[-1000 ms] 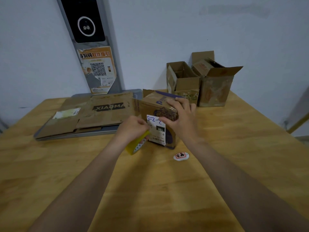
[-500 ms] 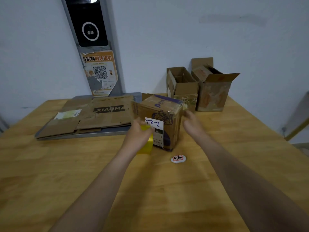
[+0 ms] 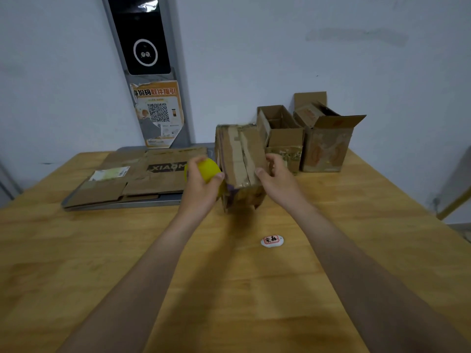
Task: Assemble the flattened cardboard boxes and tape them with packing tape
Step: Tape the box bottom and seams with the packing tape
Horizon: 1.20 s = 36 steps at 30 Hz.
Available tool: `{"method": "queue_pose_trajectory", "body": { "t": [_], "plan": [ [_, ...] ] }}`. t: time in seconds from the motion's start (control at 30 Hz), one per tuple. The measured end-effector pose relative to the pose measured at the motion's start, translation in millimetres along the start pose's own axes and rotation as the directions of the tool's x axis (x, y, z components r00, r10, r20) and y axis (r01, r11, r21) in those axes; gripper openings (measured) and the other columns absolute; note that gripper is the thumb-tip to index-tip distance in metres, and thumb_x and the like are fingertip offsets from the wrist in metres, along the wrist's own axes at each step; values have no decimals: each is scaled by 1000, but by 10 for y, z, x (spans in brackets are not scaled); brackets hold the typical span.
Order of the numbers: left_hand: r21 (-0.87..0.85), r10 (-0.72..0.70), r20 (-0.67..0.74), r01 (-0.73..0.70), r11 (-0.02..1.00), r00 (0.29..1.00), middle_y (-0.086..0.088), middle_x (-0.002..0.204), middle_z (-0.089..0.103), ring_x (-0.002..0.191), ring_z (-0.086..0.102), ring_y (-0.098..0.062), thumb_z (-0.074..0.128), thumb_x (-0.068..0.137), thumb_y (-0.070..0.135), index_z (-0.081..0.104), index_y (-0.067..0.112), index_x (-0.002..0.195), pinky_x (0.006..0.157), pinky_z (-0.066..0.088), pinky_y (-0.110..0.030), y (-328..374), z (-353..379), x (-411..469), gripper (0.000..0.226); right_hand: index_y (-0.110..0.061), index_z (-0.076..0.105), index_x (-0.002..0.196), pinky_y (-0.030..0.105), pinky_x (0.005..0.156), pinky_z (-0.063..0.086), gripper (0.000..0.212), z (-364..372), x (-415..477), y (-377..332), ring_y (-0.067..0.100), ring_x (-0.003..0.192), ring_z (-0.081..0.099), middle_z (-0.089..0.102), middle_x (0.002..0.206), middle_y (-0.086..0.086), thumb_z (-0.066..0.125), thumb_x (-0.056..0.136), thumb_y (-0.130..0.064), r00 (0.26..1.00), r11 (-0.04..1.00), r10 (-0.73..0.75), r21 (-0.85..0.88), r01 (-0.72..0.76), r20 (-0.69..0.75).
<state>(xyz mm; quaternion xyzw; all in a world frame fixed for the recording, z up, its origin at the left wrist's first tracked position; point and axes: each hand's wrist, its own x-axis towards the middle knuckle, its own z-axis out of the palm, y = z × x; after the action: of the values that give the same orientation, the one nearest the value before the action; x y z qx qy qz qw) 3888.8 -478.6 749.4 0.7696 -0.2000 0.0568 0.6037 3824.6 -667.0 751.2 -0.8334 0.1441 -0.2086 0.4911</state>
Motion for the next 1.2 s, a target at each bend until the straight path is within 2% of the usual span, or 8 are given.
{"method": "queue_pose_trajectory", "body": {
  "t": [0.17,0.27,0.33,0.43,0.53,0.77,1.07,1.2],
  "plan": [
    [-52,-20,-75,17,999,997,21,108,50,93,49,7,67,95,47,46,34,124,67,39,-20,162,-214,85,38,-36,38,150,44,110,42,54,44,-154,-308,14,139,44,48,152,-9,39,101,-59,990,991,-120,-72,115,-72],
    [0,-55,-69,55,998,996,25,106,51,91,45,11,64,92,58,50,36,120,66,36,-20,132,-280,95,38,-38,54,139,40,96,45,45,84,-265,-348,14,122,52,64,117,-17,32,104,-57,981,973,-193,-137,187,-30],
    [25,-84,-43,85,996,996,26,106,52,92,44,11,64,90,62,53,36,118,66,35,-21,67,-290,70,41,-40,62,128,33,80,41,41,146,-314,-316,11,106,50,60,98,-18,33,105,-57,984,973,-175,-155,173,-2],
    [31,-140,-35,141,989,989,21,108,54,93,50,3,70,87,57,53,36,117,64,39,-26,-55,-294,7,41,-46,59,132,20,74,35,40,251,-383,-208,8,110,52,58,122,-7,38,101,-61,991,973,-137,-191,132,-10],
    [33,-122,-23,123,992,992,18,110,55,97,54,-1,75,85,52,52,39,113,65,42,-28,-130,-282,-53,38,-51,56,135,24,77,39,38,323,-474,-108,6,103,54,53,115,-8,41,100,-59,991,979,-126,-170,116,-49],
    [61,10,16,-11,998,1000,18,100,57,78,49,28,74,87,47,52,37,114,64,38,-23,-37,-114,-96,36,-51,53,139,15,69,32,41,253,-491,19,-28,95,38,50,114,-10,36,101,-49,989,986,-74,-161,53,-125],
    [-13,-113,-69,112,994,991,20,107,54,91,53,4,74,88,49,52,38,111,64,40,-24,-193,-311,-89,34,-50,51,142,12,75,33,46,359,-366,-103,5,106,53,50,123,-3,40,99,-64,991,972,-117,-196,127,61],
    [1,-158,-33,158,987,987,23,107,50,90,48,5,71,88,54,52,35,118,63,39,-24,-112,-348,-75,40,-54,39,146,34,89,46,53,313,-386,-121,19,120,53,47,132,1,32,97,-74,987,953,-121,-267,145,106]
  ]
}}
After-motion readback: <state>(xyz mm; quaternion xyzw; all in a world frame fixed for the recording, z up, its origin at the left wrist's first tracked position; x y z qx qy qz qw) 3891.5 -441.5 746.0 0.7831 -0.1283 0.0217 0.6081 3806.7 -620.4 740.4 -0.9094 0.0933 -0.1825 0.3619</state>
